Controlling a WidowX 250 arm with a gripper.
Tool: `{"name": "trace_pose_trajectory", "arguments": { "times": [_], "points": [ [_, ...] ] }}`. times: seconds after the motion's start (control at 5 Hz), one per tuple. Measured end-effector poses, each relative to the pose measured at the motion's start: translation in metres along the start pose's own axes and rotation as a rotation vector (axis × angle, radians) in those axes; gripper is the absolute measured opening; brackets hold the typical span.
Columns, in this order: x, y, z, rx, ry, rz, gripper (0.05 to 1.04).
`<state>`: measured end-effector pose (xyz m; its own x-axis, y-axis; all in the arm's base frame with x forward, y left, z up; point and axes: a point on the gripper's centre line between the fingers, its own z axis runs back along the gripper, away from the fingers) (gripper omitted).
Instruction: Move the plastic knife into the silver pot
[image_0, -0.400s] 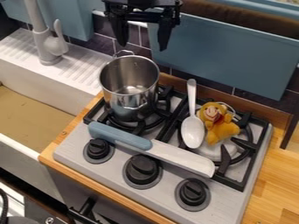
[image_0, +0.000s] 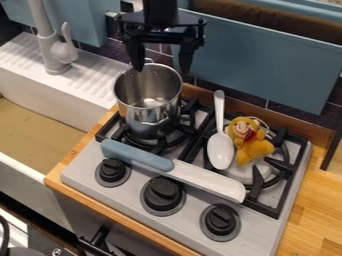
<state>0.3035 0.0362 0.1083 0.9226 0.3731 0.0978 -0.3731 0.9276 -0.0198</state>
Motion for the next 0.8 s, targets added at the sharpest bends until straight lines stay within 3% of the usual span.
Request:
{"name": "trace_pose_trajectory", "arguments": {
  "times": [0.2, 0.4, 0.6, 0.8],
  "points": [
    [-0.008, -0.004, 0.009, -0.006, 0.0, 0.076, 1.001],
    [-0.024, -0.01, 0.01, -0.035, -0.038, 0.239, 1.001],
    [-0.043, -0.017, -0.001, -0.02, 0.021, 0.356, 1.001],
    [-0.062, -0.026, -0.012, -0.037, 0.08, 0.462, 1.001]
  ]
}}
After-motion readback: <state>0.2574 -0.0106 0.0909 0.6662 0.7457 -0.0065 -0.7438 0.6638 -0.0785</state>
